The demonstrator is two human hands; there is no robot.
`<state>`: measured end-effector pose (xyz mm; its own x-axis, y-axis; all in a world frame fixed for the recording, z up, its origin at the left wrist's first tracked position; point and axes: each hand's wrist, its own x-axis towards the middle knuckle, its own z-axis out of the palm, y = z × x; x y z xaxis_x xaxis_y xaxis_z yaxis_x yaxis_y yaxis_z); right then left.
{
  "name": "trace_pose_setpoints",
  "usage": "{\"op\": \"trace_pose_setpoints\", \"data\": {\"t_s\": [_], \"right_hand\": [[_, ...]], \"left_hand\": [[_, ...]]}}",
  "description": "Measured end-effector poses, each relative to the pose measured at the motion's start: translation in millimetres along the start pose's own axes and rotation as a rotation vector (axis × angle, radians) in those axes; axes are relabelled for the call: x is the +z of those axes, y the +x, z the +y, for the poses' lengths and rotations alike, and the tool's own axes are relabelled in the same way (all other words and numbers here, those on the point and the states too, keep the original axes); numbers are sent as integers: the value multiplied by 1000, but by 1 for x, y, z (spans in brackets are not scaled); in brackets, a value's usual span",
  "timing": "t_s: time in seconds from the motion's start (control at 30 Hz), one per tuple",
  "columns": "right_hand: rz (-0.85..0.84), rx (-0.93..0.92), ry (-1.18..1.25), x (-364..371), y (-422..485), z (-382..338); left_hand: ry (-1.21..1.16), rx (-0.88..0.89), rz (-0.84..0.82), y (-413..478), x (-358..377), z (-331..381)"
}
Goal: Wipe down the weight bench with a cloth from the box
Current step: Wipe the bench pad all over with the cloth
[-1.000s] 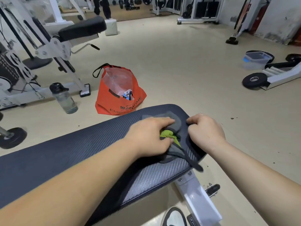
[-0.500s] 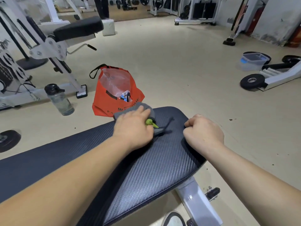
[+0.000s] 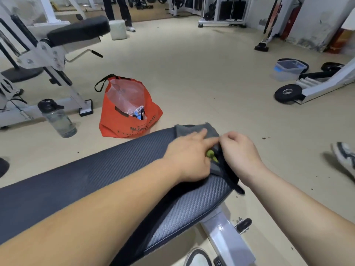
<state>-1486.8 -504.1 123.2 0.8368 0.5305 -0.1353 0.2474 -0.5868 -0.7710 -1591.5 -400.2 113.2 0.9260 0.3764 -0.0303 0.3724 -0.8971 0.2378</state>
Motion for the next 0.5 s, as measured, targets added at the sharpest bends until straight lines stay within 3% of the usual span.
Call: {"op": "trace_pose_setpoints", "data": {"t_s": [0.1, 0.23, 0.3, 0.43, 0.5], "right_hand": [[47, 37, 160, 0, 5, 5], [7, 14, 186, -1, 3, 9], [-1, 38, 220, -2, 6, 12], [19, 90, 261, -2, 12, 15], [41, 91, 232, -3, 13, 18]], "left_hand": [[-87, 183, -37, -10, -7, -24], [-51, -147, 33, 15, -15, -60], [-66, -183, 90, 13, -10, -40], [-128, 192, 87, -34, 9, 3], [-164, 389, -13, -43, 7, -2]]}}
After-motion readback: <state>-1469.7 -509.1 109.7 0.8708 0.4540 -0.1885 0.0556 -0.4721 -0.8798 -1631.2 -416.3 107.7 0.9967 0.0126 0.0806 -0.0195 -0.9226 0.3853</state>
